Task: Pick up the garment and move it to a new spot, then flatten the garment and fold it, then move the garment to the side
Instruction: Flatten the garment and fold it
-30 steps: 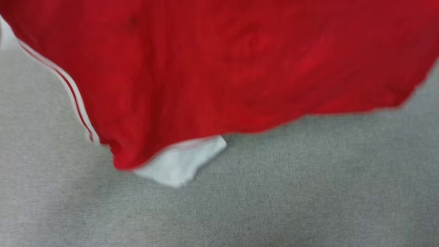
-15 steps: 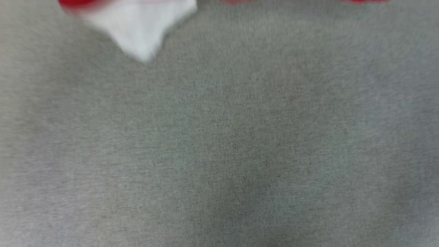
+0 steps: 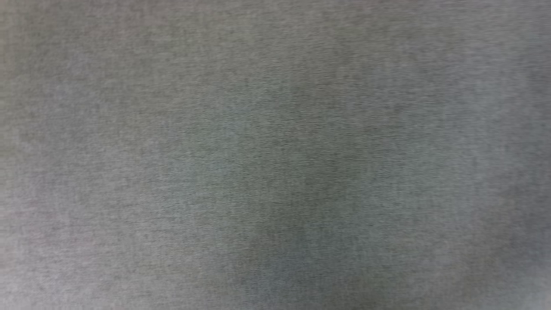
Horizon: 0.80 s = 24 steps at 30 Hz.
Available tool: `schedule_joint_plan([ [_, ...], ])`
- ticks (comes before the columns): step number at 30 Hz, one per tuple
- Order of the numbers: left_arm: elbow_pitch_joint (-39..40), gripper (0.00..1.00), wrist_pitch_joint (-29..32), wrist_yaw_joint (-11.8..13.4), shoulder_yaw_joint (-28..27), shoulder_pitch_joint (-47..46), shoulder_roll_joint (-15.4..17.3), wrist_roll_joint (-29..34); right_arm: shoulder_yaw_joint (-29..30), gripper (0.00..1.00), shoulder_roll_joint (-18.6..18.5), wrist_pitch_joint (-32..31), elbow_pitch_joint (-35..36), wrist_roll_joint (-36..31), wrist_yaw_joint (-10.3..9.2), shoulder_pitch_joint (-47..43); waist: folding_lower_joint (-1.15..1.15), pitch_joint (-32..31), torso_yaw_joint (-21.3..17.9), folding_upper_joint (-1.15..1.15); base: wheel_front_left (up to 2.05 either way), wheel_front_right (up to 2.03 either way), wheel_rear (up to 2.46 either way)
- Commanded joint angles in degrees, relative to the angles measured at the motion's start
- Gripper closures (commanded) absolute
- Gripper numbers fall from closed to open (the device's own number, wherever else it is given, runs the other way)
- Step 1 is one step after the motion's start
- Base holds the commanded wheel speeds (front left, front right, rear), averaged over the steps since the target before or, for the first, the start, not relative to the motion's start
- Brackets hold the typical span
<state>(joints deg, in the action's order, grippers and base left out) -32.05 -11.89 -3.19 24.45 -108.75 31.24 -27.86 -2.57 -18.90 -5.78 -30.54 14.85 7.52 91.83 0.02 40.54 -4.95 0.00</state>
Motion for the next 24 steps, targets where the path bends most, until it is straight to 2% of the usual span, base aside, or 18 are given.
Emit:
schedule_joint_plan([
  [1,-1.16,1.00,-0.84,-0.57,0.46,1.00,-0.46,0.26,-0.52,1.00,0.36,1.22,-1.74,-0.55,-0.06,-0.30,-0.02,0.75,1.08,0.00,0.00,0.00,0.00],
  [7,-3.23,1.00,-2.90,-2.04,2.83,11.25,-2.60,-0.40,-3.29,1.00,0.76,5.28,-7.49,-0.52,-0.06,-5.56,-0.02,-0.29,3.31,0.00,0.00,0.00,0.00],
  [15,1.83,1.00,-3.38,-1.75,3.51,35.17,-3.64,-1.68,-8.42,1.00,0.24,8.11,-10.36,3.94,-0.06,-19.72,-0.02,-7.43,5.21,0.00,0.00,0.00,0.00],
  [18,5.36,1.00,-3.40,-0.87,2.90,46.38,-3.38,-2.15,-11.92,1.00,-0.91,8.07,-9.23,6.78,-0.06,-27.08,-0.02,-11.32,5.97,0.00,0.00,0.00,0.00],
  [24,11.80,1.00,-3.39,1.27,4.23,67.26,-1.72,-2.87,-17.95,1.00,-6.50,6.73,-5.45,13.56,-0.06,-41.87,-0.02,-18.76,7.86,0.00,0.00,0.00,0.00],
])
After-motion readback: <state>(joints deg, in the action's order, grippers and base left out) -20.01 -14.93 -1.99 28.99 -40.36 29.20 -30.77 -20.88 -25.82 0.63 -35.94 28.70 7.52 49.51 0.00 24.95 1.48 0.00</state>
